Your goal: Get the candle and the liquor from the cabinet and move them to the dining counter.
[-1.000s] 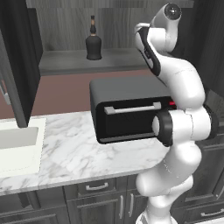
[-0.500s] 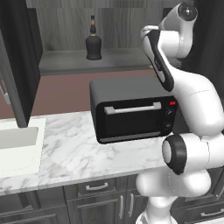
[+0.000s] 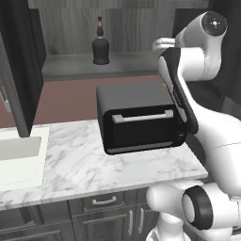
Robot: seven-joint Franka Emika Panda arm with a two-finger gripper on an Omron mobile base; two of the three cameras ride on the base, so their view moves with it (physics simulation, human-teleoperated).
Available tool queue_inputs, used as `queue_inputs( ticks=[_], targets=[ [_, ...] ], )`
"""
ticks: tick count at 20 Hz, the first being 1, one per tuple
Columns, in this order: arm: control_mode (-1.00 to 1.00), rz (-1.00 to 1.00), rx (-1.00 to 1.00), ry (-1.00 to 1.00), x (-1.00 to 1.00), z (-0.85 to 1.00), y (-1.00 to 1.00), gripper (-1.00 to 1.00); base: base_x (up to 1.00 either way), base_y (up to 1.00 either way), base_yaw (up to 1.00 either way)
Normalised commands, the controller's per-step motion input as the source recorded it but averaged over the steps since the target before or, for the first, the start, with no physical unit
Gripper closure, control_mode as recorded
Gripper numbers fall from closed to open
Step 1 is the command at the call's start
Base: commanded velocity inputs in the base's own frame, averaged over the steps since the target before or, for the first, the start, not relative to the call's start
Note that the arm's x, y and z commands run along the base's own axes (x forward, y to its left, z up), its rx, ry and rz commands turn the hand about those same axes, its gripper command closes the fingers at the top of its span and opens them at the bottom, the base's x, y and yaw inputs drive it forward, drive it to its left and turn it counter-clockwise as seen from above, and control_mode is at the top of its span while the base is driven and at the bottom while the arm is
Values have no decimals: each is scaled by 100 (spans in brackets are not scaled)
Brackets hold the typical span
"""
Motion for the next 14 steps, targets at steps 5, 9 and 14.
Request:
queue_inputs(
  ticks=[5,9,14],
  targets=[
    [-100,0,0,0,-99,-7,46,100,0,0,0],
    [-100,0,0,0,-100,-8,12,100,0,0,0],
    [-100,0,0,0,-82,-10,0,100,0,0,0]
  ],
)
